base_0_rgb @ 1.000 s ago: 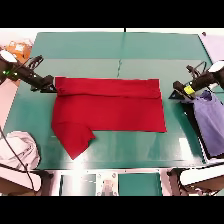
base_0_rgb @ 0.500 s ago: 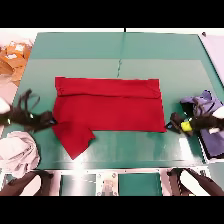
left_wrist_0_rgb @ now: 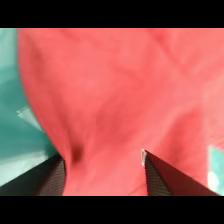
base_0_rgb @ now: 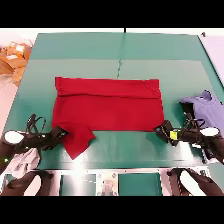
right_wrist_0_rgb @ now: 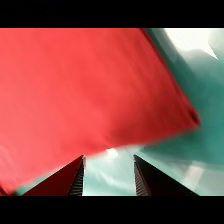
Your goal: Fold the shirts.
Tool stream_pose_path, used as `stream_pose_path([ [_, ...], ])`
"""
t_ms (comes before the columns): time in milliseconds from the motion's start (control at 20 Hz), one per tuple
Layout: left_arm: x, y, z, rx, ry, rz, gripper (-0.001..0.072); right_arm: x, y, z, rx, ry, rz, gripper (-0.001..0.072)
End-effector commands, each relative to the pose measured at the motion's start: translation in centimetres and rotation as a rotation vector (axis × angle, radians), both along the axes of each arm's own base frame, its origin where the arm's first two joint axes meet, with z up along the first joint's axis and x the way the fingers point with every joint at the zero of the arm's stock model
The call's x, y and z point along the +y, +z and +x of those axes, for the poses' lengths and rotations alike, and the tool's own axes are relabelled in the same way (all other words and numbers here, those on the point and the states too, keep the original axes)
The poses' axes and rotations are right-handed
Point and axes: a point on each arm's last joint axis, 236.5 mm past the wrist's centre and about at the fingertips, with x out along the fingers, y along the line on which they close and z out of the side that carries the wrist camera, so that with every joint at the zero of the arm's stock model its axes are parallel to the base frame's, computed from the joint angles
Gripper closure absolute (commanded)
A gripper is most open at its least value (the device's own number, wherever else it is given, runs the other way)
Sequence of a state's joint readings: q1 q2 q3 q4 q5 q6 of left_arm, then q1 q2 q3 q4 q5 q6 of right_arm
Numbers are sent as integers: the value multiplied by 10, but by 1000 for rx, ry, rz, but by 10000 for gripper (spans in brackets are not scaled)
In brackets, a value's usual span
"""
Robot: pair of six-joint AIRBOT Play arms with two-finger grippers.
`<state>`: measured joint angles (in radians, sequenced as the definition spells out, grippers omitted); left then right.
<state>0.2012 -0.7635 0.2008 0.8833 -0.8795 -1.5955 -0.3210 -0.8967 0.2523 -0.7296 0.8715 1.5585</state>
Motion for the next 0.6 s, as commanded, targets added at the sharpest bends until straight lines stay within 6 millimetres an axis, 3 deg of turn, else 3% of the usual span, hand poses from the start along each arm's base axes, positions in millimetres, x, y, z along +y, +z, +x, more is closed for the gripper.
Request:
stream_pose_path([
  [0,3,1,22,-115,57,-3,585,0,-5,26,-69,-80,-27,486],
  [50,-3,7,25,-143,31,-26,677,4,-4,28,-83,-45,-41,687],
  [150,-15,27,25,-158,-91,-45,678,8,6,32,-121,43,-59,695],
  [250,-12,55,21,-139,-245,12,679,6,18,30,-113,142,-76,696],
  [450,42,129,16,-114,-330,293,679,-11,42,7,-19,282,-130,696],
  [550,49,169,23,-193,-338,357,679,-21,50,-12,28,318,-189,695],
])
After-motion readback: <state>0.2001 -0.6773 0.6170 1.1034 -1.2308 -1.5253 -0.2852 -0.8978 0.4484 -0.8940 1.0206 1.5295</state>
